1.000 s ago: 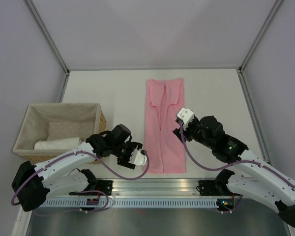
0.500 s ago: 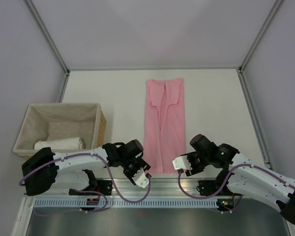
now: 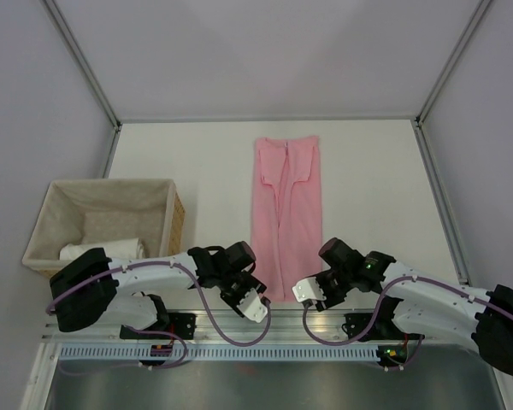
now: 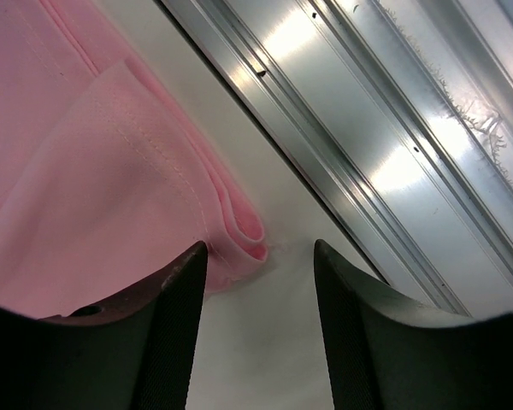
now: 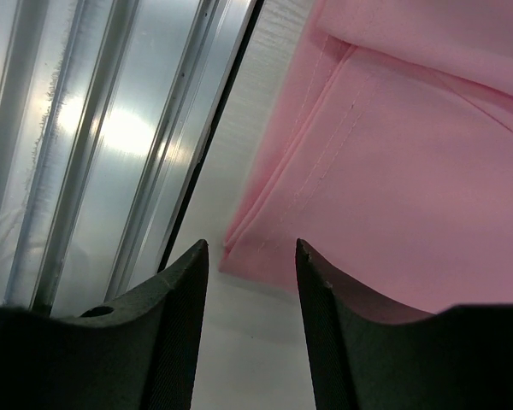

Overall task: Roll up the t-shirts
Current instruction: Roll the tshirt

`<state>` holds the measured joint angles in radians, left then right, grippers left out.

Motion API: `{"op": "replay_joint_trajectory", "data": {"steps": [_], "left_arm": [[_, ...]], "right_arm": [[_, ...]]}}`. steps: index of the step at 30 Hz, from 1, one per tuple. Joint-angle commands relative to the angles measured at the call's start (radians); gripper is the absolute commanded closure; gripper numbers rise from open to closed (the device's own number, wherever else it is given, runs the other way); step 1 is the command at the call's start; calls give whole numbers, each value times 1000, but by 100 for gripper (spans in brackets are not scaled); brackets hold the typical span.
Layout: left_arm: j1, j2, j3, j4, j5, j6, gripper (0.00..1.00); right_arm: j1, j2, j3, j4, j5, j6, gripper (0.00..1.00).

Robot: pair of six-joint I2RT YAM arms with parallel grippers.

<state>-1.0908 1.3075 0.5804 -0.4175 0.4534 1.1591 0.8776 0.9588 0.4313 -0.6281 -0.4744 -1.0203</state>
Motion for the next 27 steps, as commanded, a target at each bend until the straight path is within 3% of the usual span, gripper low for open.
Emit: {"op": "replay_joint_trajectory", "data": {"steps": [1,7,11,13,17,23,27], "left_arm": [[-8,24,2,25,8,-42,44],[-8,49,7,39,-2,-59,50],[-8,41,-16,78,-7,-68,59],[-8,47,-16,89,-13,-73,70],[-6,59,2,95,-25,-114,95],[57,46,65,59,68,-248,98],[117,41,107,17,163,-315,98]], "right_arm": [[6,46,-16,96,-12,0,48],[6,60,-28,86,12,0,54],[4,80,-34,87,19,3,76],[4,77,-34,80,11,14,87],[4,69,-14,65,17,35,97],[0,123,84,-33,-65,45,100],[-78,149,133,-50,-122,49,100]]}}
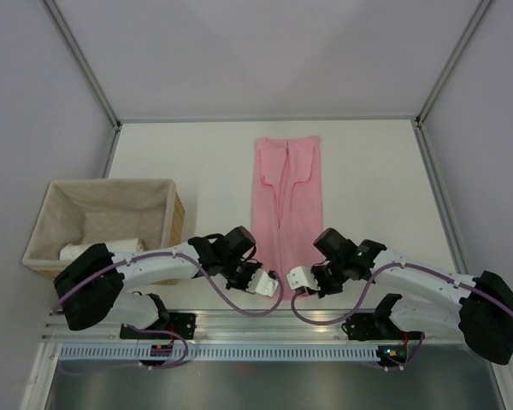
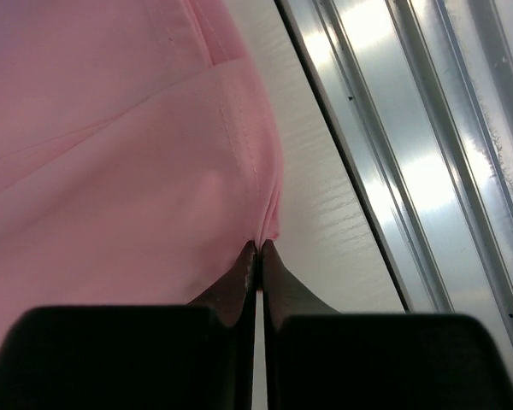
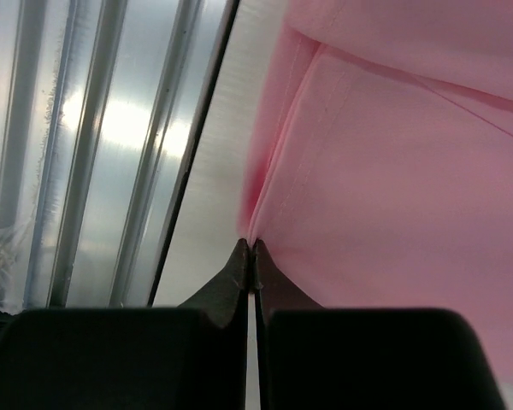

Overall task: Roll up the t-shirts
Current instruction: Roll the tshirt

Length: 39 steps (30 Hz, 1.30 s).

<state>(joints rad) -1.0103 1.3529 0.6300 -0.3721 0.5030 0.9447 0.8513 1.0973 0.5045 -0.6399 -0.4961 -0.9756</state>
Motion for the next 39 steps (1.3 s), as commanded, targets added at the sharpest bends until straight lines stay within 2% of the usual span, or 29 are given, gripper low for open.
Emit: {"op": "replay_joint_trajectory", "data": {"steps": [1,8,13,21,39], "left_arm": [[48,3,66,-36,124,-115,98],[179,92,160,-83,213,-195,98],[216,107,203,-117,253,-201,98],[305,178,269,-122,298,-362,98],[415,295,319,-94,272,-435,98]], "right_arm": [[-66,13,71,-37,-110,6,100],[-139,50,91,-3,-117,49,100],[-210,87,160,-53,-173,61,100],[-282,142,187,-27,-185,98,100],[-429,214,207,100,-171,255,100]]}}
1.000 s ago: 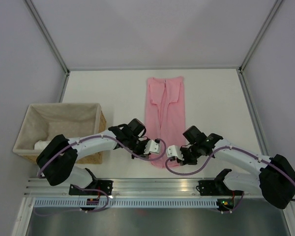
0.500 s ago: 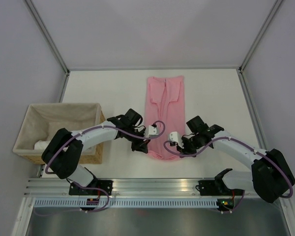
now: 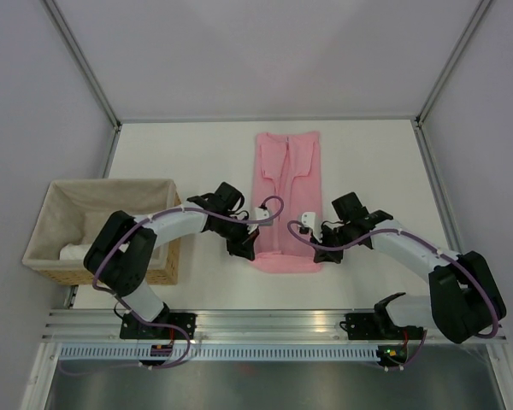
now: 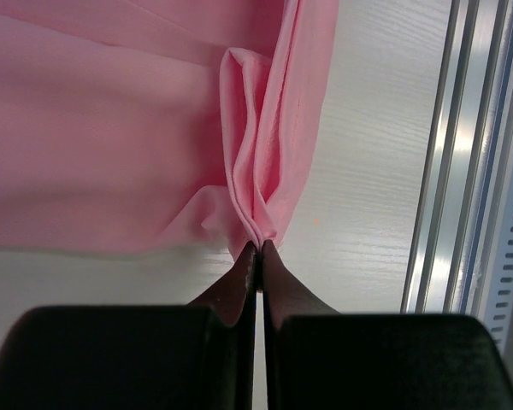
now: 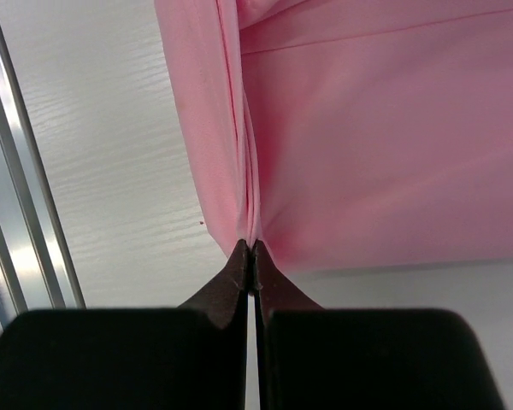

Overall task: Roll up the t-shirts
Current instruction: Roll the tshirt

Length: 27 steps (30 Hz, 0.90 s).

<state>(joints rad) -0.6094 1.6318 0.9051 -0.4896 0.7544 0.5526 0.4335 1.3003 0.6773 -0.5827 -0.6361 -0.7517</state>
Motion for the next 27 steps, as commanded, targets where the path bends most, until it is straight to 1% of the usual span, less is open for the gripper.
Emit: {"op": "replay_joint_trajectory", "data": {"steps": [1,7,10,11,13,14,15,16,17,18,21,22,24,26,27], "left_arm": [[14,25,55,25,19,-43,98],[14,60,87,23,5,-51,98],[14,74,100,23,2,-63,98],[14,80,103,23,2,-66,98],[16,86,112,23,3,-79,98],[16,91,115,23,2,-83,98],[16,94,118,23,3,-88,98],[17,95,124,25,3,-89,98],[17,97,136,17,3,-100,98],[17,97,141,17,5,-100,98],[19,99,155,6,6,-108,98],[19,97,156,5,5,-109,98],[19,96,155,2,3,-111,98],[17,94,152,0,5,-111,98],[19,92,150,-1,5,-112,98]], "right_arm": [[-13,20,34,47,-13,40,100],[-32,51,38,107,24,112,100],[-48,54,38,135,24,149,98],[-53,53,36,155,36,161,89],[-62,53,34,168,41,184,79],[-65,53,36,173,41,201,65],[-67,50,36,190,39,215,62],[-70,48,38,193,35,228,60],[-88,34,57,195,-6,285,55],[-94,34,57,195,-7,285,55],[-122,24,99,175,-71,385,53],[-137,27,119,163,-73,472,53],[-144,47,137,146,-92,524,53],[-145,45,123,203,-99,659,54],[-147,47,122,202,-87,720,54]]}}
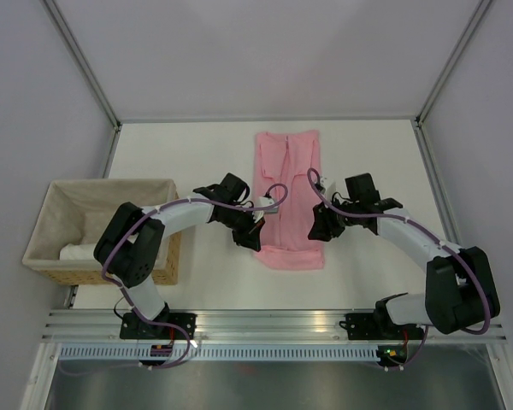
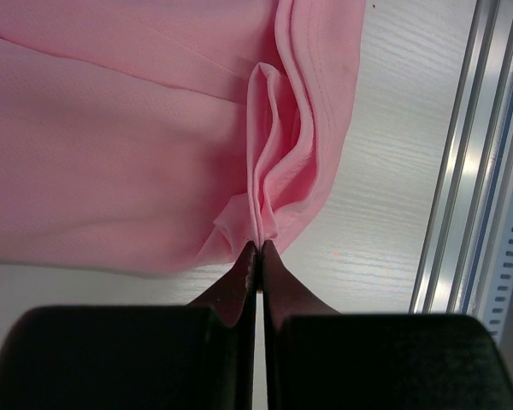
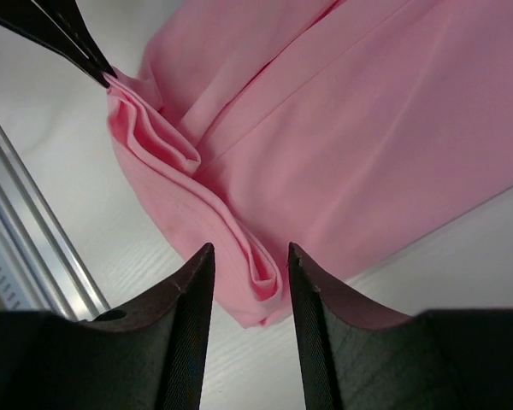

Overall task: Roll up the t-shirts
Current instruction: Roll the tshirt

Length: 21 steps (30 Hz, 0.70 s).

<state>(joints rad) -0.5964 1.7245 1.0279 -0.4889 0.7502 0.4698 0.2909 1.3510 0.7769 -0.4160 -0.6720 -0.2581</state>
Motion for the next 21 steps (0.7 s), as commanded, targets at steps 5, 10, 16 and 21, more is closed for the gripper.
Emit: {"op": "replay_joint_trajectory", "data": {"steps": [5,10,16,21], "left_arm": [[6,-16,23,-17,5,-25,98],[4,-22,14,-20,-3,-30,98],[-8,-29,1,-43,18,-51,98],[-42,-52,-3,-132,5,-56,96]], "right_arm": [[-15,-12,22,-69,80,341,55],[-15,-170,-129,8,196,490,52],[-12,-190,-220,127,272,545,51],[17,-159,-254,215,226,546,51]]}}
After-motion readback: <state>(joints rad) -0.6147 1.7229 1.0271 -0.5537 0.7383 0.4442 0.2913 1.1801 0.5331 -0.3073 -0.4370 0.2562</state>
